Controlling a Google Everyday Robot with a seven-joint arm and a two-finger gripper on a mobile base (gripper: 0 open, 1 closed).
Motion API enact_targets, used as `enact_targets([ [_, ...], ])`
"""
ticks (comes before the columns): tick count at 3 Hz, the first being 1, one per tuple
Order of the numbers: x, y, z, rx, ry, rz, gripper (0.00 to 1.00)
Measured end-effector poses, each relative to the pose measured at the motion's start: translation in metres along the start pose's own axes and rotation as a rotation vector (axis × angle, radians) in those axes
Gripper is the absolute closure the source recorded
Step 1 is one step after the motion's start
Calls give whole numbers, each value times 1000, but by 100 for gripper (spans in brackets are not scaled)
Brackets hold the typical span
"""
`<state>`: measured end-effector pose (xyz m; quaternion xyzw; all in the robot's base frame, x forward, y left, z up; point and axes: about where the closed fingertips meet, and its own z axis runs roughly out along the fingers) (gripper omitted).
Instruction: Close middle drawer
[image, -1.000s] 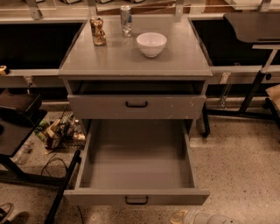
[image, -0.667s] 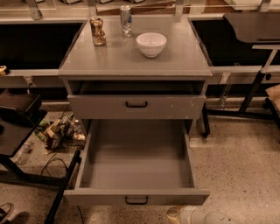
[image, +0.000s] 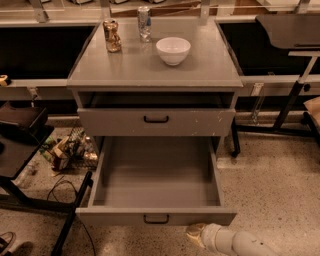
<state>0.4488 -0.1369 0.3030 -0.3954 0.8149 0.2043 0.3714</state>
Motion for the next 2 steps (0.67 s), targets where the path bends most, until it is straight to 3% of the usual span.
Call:
enact_targets([
  [2, -42, -33, 7, 1, -30, -68, 100],
])
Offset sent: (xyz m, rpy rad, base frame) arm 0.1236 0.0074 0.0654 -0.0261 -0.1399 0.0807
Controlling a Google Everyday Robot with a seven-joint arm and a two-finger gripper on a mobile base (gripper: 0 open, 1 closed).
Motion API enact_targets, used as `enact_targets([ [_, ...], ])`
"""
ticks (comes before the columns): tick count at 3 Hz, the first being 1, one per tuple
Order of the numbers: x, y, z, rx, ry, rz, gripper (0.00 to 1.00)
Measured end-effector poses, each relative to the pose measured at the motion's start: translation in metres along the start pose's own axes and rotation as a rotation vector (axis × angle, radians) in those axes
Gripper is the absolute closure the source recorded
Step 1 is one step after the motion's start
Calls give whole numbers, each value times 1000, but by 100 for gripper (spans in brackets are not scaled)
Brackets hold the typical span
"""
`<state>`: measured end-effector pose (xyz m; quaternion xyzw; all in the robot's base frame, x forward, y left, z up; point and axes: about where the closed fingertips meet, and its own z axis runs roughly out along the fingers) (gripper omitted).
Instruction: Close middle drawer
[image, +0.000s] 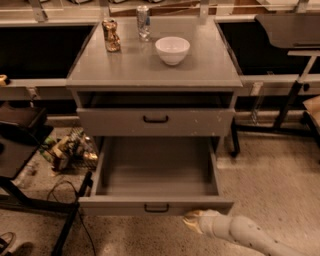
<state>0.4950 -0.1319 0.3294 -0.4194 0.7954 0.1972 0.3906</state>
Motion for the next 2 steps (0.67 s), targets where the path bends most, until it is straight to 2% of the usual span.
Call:
enact_targets([
  [1, 0, 0, 0, 0, 0, 0, 100],
  [2, -15, -18, 6, 7, 3, -7, 100],
])
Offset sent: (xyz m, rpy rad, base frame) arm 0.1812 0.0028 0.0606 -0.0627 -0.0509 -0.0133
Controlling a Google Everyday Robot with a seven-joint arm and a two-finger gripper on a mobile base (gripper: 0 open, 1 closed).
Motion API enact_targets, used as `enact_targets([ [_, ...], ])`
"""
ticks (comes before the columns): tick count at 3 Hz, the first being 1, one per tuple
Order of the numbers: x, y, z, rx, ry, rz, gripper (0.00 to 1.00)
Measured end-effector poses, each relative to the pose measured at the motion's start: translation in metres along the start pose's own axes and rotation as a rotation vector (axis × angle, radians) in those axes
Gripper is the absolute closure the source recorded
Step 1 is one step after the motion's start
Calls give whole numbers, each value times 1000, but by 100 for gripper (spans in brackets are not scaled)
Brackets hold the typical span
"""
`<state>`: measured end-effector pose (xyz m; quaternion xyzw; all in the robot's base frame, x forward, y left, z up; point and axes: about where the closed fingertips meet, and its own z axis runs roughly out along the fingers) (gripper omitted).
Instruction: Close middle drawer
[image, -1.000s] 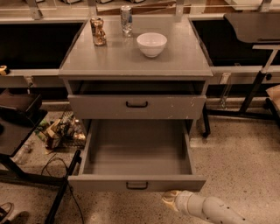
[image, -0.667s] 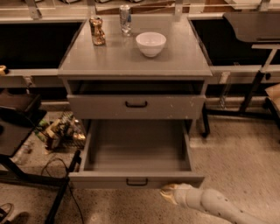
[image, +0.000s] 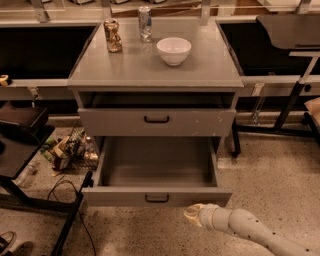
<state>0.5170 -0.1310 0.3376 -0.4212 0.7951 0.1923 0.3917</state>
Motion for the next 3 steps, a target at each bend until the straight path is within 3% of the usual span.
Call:
enact_targets([
  [3, -2, -16, 27, -12, -9, -17, 100],
])
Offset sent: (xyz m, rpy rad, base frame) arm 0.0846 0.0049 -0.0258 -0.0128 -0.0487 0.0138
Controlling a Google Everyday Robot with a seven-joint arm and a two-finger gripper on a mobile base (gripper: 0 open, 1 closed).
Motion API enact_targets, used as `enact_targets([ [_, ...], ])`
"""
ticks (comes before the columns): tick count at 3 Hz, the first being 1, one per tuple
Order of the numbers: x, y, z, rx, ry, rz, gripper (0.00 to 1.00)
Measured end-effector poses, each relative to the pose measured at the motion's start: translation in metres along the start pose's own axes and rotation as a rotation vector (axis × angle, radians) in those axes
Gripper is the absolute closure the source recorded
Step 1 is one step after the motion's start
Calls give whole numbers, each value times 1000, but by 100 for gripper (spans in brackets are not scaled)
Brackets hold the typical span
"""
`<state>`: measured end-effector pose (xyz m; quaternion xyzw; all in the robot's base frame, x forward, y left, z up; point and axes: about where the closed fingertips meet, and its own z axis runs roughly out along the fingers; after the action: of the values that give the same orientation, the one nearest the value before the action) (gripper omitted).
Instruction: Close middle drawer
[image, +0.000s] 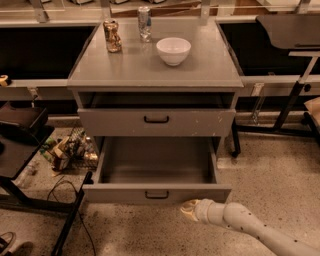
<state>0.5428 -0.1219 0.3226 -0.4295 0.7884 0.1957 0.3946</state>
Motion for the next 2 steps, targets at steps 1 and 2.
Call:
enact_targets([
  [1, -3, -17, 5, 13, -1, -6, 100],
  [2, -8, -37, 10, 27, -1, -14, 100],
])
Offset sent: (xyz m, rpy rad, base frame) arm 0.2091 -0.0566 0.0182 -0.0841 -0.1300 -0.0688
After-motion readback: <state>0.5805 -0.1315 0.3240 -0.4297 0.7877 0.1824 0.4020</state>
